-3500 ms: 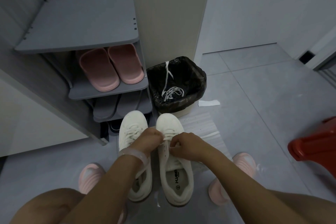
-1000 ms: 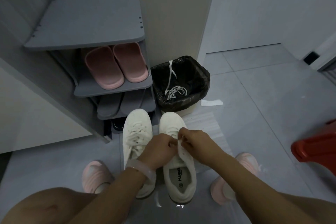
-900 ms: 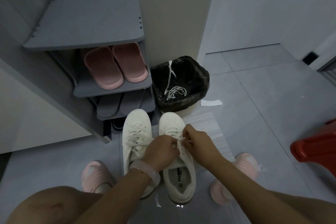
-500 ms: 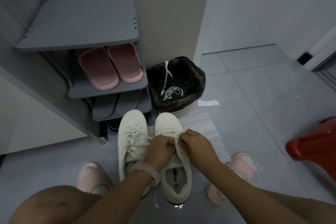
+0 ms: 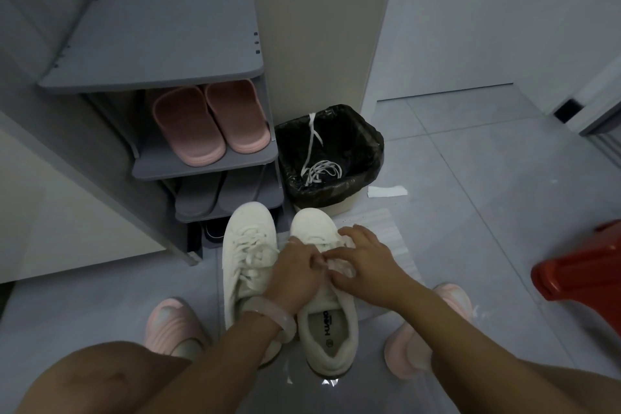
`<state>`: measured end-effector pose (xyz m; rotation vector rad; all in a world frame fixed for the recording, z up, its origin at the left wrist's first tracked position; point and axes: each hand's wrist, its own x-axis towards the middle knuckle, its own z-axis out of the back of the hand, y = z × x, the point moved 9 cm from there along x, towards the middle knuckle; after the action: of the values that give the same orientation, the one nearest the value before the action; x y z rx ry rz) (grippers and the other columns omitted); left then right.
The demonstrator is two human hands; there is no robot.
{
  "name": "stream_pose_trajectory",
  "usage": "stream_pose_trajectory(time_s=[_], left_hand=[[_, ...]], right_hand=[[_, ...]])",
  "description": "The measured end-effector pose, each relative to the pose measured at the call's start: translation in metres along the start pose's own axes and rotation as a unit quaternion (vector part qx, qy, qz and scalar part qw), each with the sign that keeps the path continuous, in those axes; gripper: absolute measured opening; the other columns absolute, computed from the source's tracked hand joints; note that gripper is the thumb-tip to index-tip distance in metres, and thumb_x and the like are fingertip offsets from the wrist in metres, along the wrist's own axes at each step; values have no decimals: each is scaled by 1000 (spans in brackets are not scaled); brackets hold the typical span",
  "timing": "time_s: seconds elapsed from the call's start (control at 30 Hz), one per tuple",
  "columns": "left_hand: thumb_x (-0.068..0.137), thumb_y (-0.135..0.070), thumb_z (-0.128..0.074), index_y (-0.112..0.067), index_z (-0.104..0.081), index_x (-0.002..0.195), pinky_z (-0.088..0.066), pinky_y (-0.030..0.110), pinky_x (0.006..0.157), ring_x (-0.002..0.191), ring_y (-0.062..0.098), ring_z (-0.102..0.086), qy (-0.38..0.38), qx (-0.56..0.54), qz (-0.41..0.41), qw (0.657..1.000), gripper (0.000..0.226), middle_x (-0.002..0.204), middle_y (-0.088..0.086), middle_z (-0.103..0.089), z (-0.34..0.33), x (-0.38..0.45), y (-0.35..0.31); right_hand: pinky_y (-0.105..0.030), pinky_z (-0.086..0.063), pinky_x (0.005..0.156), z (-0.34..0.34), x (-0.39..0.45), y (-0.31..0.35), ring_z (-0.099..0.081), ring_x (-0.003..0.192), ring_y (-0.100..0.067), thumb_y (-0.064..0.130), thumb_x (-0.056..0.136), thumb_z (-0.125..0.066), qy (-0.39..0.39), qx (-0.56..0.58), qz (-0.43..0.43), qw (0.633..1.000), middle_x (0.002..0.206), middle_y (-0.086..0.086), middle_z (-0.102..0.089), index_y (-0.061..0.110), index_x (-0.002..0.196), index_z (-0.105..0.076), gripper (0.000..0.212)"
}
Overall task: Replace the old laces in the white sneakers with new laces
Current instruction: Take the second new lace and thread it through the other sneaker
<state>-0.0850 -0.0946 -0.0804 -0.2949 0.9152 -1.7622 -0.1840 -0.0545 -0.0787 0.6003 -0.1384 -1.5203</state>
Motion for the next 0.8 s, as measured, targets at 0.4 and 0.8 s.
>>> stream_pose_trajectory(time_s=[0.4,0.8], left_hand=[[93,-7,-32,-12,-38,62,-32,26,52,47,16,-38,2,-175,121,977,31,64,6,-46,88,-6,2],[97,-17,-39,-15,-44,74,-33,26,56,56,11,-40,-143,-41,-45,988,24,62,0,-46,148,-21,-42]], right_hand=[[-7,-39,69,2,4,-23,-52,85,-10,3,89,-50,-29,264,-79,961,109,-3,-54,21,119,-56,36],[-32,-34,91,-5,11,6,-41,114,-17,21,95,-43,13,-23,13,1000,124,4,-45,35,117,-62,33]])
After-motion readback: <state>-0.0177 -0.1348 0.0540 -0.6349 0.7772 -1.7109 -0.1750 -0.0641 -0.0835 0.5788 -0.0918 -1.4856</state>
